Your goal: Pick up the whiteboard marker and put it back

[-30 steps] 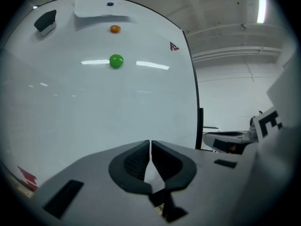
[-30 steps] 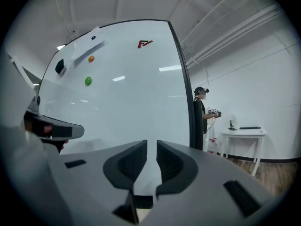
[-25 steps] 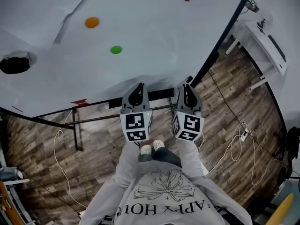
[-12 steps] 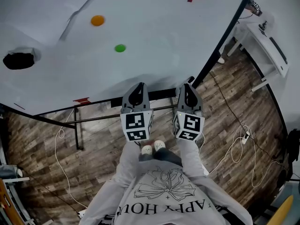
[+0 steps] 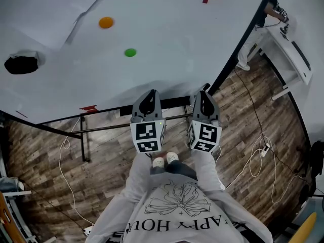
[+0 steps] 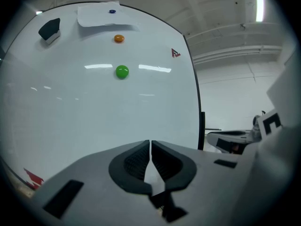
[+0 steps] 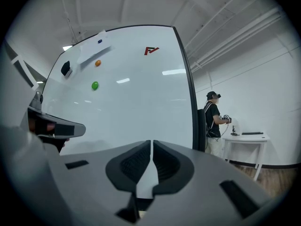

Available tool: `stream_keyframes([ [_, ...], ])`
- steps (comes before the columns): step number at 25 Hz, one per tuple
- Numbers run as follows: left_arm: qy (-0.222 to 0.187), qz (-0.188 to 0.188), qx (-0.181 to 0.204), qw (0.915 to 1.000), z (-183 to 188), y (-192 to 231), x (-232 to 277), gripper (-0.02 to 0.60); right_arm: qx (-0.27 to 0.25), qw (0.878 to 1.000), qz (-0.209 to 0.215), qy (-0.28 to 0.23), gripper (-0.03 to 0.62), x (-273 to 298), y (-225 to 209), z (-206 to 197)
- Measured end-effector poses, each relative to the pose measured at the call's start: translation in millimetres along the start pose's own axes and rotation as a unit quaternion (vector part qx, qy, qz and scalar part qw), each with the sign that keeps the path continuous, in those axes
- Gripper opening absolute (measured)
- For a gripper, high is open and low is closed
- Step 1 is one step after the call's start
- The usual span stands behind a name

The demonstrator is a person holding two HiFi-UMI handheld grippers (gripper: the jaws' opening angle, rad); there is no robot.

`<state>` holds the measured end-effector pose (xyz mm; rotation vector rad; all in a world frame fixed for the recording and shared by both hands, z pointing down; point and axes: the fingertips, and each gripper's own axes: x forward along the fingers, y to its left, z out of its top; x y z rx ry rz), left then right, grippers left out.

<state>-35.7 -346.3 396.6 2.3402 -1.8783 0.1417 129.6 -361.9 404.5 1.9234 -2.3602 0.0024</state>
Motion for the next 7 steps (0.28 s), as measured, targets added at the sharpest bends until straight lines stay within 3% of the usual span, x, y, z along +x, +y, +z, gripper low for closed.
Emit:
stream_keyframes([
  [7, 0.0, 0.001, 0.001, 1.0, 1.4, -3.4, 0.6, 0.014, 0.003, 1.0, 0.0, 0.0, 0.017, -0.3, -3.5, 0.1],
])
